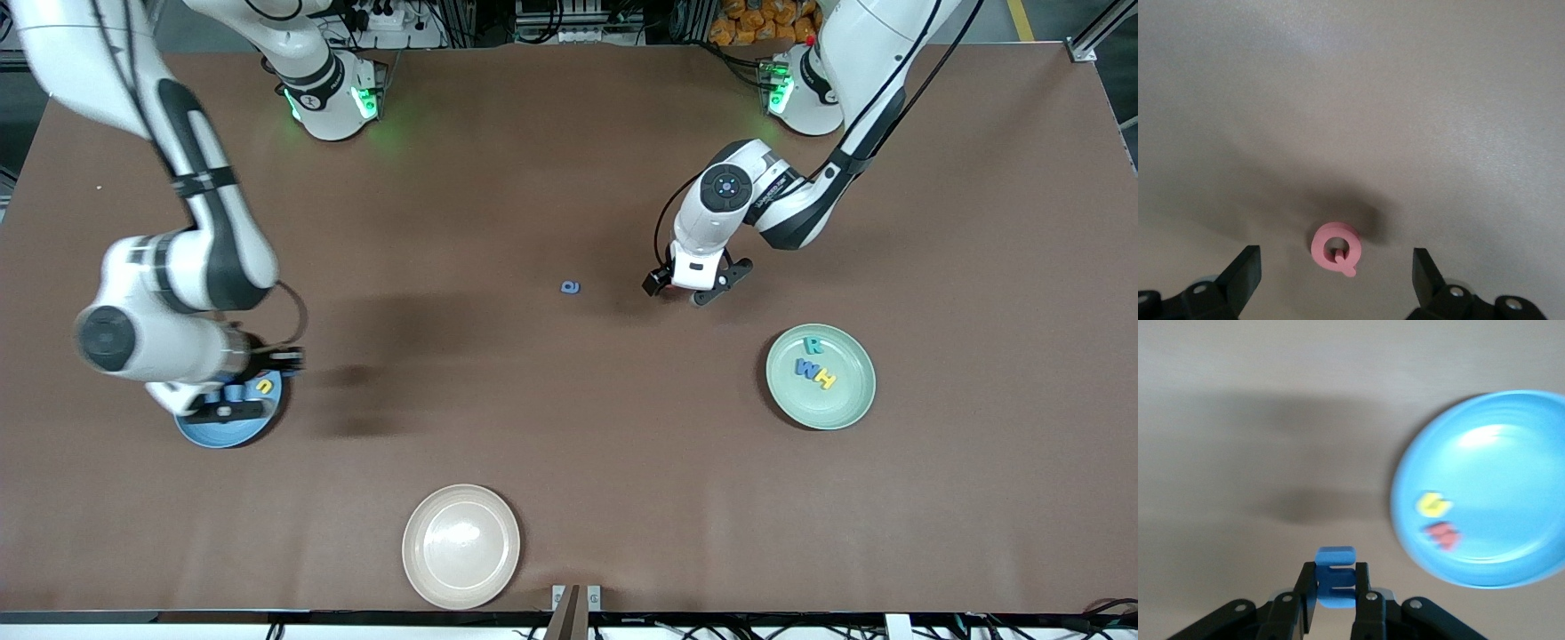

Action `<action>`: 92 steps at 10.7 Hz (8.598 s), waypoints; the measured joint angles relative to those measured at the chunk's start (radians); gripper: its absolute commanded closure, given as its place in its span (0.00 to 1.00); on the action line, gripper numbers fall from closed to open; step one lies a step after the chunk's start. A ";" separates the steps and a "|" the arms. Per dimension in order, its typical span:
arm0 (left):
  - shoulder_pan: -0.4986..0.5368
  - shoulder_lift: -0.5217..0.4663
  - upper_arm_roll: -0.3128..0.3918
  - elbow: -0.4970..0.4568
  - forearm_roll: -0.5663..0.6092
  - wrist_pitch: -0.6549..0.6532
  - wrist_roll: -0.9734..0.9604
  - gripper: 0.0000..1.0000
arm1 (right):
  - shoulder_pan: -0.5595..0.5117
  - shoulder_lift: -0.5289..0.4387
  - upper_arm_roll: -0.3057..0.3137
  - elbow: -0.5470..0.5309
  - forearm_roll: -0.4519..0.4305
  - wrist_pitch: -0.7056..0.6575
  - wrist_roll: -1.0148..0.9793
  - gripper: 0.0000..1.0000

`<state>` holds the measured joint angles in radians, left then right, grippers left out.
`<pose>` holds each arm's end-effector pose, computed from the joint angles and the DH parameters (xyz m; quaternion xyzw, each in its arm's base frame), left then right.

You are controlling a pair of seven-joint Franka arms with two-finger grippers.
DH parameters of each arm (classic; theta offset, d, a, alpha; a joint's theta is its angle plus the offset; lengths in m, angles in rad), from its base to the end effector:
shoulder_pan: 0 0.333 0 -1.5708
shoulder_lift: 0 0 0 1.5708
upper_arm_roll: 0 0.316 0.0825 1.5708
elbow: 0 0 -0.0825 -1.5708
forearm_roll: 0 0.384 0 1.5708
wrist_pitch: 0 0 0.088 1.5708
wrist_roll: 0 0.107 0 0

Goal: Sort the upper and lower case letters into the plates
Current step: 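Carry the blue e to the blue plate while the left gripper reaches pink Q, then release the e on the blue plate while the left gripper grasps pink Q, then carry the pink Q to the green plate while the right gripper reaches blue a, then release the Q on the green plate while the right gripper grasps blue a, then carry the blue a to the blue plate with the right gripper, then open the right gripper to drop the a onto the blue plate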

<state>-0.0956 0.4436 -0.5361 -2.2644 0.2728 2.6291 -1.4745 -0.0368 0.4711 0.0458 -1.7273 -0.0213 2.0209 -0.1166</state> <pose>0.4226 -0.3286 0.1898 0.9474 0.3171 -0.0371 0.0243 0.6439 0.0021 0.2978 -0.9939 -0.0664 0.0881 0.0062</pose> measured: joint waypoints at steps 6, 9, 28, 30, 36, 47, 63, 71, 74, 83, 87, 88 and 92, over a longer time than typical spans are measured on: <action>0.001 0.027 0.003 0.007 0.000 0.012 -0.080 0.19 | -0.085 0.004 -0.065 -0.018 -0.128 0.065 -0.218 0.00; 0.001 0.044 0.003 0.009 0.001 0.021 -0.091 0.31 | -0.094 0.012 -0.076 -0.023 -0.129 0.093 -0.251 0.00; 0.263 -0.006 0.011 0.310 0.127 -0.333 0.440 1.00 | 0.548 0.063 -0.052 -0.019 0.092 0.149 0.490 0.00; 0.358 -0.003 0.013 0.309 0.127 -0.335 0.590 1.00 | 0.664 0.107 -0.053 0.021 0.159 0.169 0.635 0.00; 0.409 0.030 0.010 0.309 0.127 -0.336 0.657 0.00 | 0.846 0.218 -0.053 0.084 0.163 0.303 0.912 0.00; 0.409 -0.051 -0.091 0.731 -0.004 -0.780 0.849 0.00 | 0.912 0.271 -0.052 0.055 0.134 0.370 1.070 0.00; 0.161 -0.328 0.318 0.762 -0.226 -0.952 1.311 0.00 | 0.872 0.239 -0.066 0.079 0.061 0.363 1.096 0.97; 0.090 -0.391 0.424 0.681 -0.249 -0.952 1.340 0.00 | 0.499 0.027 -0.045 0.088 0.012 0.126 0.539 0.97; 0.089 -0.402 0.440 0.688 -0.249 -0.953 1.398 0.00 | 0.321 -0.005 -0.047 0.086 0.003 0.095 0.237 0.96; 0.086 -0.421 0.448 0.719 -0.264 -1.013 1.398 0.00 | -0.019 0.051 -0.090 0.055 -0.043 0.146 -0.209 0.49; 0.086 -0.426 0.460 0.719 -0.265 -1.041 1.395 0.00 | -0.024 0.099 -0.094 0.055 -0.044 0.182 -0.213 0.00; 0.086 -0.427 0.460 0.719 -0.265 -1.044 1.393 0.00 | -0.023 0.096 -0.094 0.058 -0.044 0.181 -0.215 0.00; 0.085 -0.430 0.459 0.726 -0.265 -1.051 1.390 0.00 | -0.013 0.003 -0.087 0.080 -0.044 0.064 -0.218 0.00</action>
<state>-0.0108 0.0137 -0.0768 -1.5387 0.0080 1.5780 -0.0847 -0.0502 0.4737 -0.0417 -1.6478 -0.0651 2.0848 -0.3346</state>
